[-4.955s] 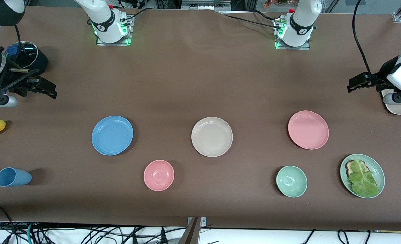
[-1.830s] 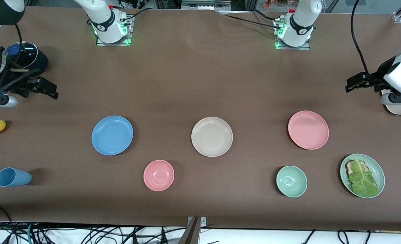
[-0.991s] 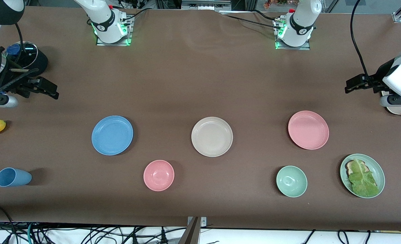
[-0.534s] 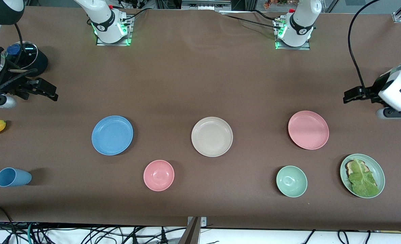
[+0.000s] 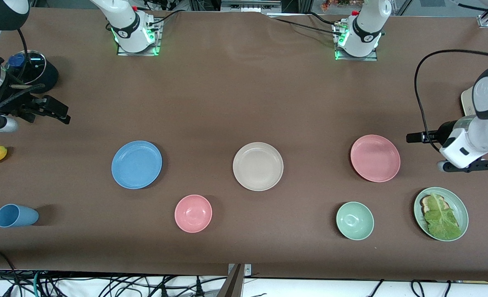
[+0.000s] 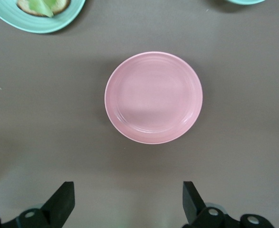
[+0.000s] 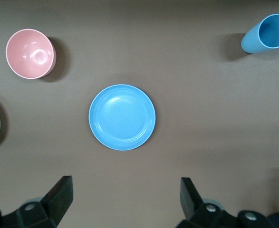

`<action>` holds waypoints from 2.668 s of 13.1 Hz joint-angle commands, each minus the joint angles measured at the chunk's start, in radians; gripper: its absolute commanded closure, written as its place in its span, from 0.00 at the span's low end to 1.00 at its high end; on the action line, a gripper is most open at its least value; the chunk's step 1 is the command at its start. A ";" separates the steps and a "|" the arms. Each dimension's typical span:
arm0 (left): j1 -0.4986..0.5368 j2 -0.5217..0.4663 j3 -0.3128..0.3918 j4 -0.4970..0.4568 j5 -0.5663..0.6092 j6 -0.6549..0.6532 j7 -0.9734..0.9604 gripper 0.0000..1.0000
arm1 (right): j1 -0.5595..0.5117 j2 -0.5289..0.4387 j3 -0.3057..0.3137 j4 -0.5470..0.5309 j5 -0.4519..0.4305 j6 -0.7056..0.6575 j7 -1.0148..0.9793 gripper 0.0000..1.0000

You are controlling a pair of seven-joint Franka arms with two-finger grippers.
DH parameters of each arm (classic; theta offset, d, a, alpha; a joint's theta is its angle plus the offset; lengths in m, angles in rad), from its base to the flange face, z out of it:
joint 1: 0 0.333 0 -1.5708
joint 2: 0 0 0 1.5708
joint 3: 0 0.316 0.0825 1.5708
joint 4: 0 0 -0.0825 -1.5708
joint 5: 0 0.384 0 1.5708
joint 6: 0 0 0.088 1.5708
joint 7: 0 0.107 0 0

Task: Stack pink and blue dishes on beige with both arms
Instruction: 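Move the left gripper over to the rim of the pink plate, then lower the left gripper and pinch the pink plate rim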

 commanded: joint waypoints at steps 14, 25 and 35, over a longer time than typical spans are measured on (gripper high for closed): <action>0.082 0.143 0.001 -0.407 0.135 0.730 0.101 0.24 | -0.011 0.012 -0.001 0.022 0.033 -0.010 -0.003 0.00; 0.077 0.117 -0.005 -0.315 0.126 0.558 0.094 1.00 | -0.014 0.016 -0.001 0.022 -0.017 -0.005 0.011 0.00; 0.077 0.051 -0.207 -0.125 0.024 0.197 -0.116 1.00 | -0.033 0.110 -0.001 0.013 -0.015 0.029 -0.168 0.00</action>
